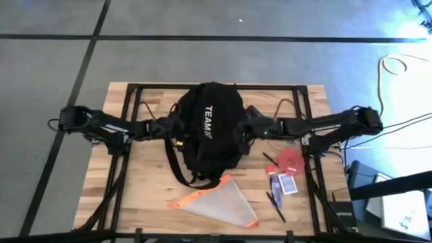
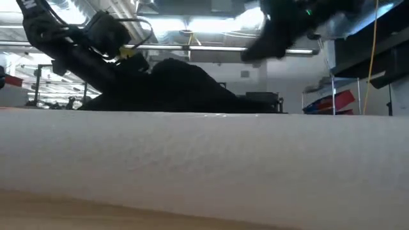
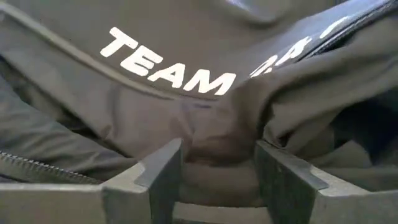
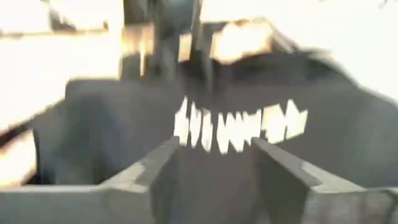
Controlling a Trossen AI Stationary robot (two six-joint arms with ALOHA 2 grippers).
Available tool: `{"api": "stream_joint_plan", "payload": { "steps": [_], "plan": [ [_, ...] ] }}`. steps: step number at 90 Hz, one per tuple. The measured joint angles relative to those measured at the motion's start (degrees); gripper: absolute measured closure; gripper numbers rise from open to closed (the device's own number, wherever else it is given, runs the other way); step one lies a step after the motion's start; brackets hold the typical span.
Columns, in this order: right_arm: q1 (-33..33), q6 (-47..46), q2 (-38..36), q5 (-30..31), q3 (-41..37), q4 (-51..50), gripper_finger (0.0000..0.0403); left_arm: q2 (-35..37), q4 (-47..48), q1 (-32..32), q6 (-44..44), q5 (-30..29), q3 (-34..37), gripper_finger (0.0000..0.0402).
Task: Unpack backpack
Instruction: Move the black bag to the center of the table
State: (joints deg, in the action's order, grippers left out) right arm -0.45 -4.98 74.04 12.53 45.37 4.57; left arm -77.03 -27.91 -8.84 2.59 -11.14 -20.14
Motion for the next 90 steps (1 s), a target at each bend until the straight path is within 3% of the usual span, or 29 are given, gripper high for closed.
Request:
{"api": "stream_joint_plan", "payload": {
  "steps": [8,28,53,60,73,83,90],
  "plan": [
    [-3.1,0.4,3.1,-4.0,2.5,7.8,0.018,0.0,-1.6,0.8,0.0,0.0,0.0,0.0217],
    [-8.3,-0.6,18.4,-16.5,15.1,7.8,0.0164,-0.3,-6.3,2.2,-0.3,0.0,0.0,0.0217],
    [-11.3,2.2,38.0,-18.5,36.9,-10.2,0.0187,-4.3,-8.1,2.7,0.0,0.3,0.0,0.0217],
    [-12.4,2.8,41.4,-16.1,42.5,-16.6,0.0197,-6.8,-9.7,3.3,0.3,0.3,0.0,0.0217],
    [-14.1,2.0,45.2,-6.0,49.9,-23.8,0.0209,-11.3,-13.5,4.6,1.0,0.3,0.0,0.0217],
    [-15.2,-0.4,46.0,3.7,51.3,-24.3,0.0207,-13.2,-16.1,5.3,1.4,0.2,0.0,0.0217],
    [-15.9,-2.6,46.5,6.9,51.0,-24.8,0.0203,-13.5,-16.7,5.5,1.4,-0.2,0.0,0.0217]
  ]
}}
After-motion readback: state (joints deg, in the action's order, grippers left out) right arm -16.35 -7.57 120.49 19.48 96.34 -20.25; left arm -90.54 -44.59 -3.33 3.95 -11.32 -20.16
